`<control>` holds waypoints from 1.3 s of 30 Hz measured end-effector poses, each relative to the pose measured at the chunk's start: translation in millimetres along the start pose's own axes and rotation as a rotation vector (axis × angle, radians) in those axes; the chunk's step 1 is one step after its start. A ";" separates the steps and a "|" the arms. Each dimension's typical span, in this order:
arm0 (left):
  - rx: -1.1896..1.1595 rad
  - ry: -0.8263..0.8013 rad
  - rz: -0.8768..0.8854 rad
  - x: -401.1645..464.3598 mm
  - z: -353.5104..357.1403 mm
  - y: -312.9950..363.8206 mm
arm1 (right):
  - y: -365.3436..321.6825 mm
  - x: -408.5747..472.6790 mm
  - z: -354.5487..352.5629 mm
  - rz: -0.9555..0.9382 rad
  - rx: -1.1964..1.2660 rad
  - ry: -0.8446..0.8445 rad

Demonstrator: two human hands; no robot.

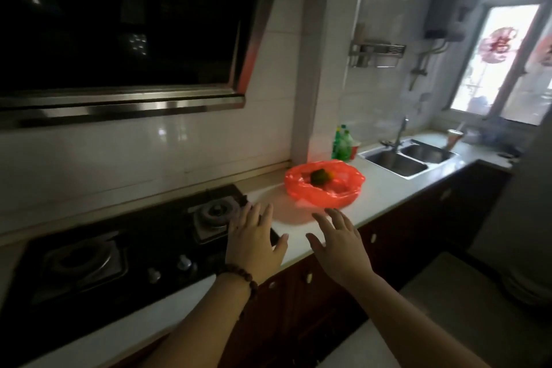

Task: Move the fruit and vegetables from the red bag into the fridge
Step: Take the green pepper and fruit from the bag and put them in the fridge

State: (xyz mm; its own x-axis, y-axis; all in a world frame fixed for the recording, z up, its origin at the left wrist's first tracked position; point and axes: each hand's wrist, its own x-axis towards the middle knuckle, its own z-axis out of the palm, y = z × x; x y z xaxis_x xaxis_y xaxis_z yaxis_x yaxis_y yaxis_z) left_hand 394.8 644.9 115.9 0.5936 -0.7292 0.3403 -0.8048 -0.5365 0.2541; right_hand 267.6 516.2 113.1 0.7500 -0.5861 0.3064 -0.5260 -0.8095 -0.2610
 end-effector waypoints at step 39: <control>-0.100 -0.167 0.031 363.3 269.2 140.9 | 342.6 276.9 84.7 0.218 0.033 -0.151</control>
State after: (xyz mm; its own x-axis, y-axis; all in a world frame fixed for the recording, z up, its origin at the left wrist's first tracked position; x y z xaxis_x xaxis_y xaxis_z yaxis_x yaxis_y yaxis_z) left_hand 496.3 190.1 31.7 0.5532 -0.8095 0.1966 -0.8133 -0.4738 0.3377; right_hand 329.0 79.5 31.0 0.6734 -0.7325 0.1004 -0.6698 -0.6619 -0.3365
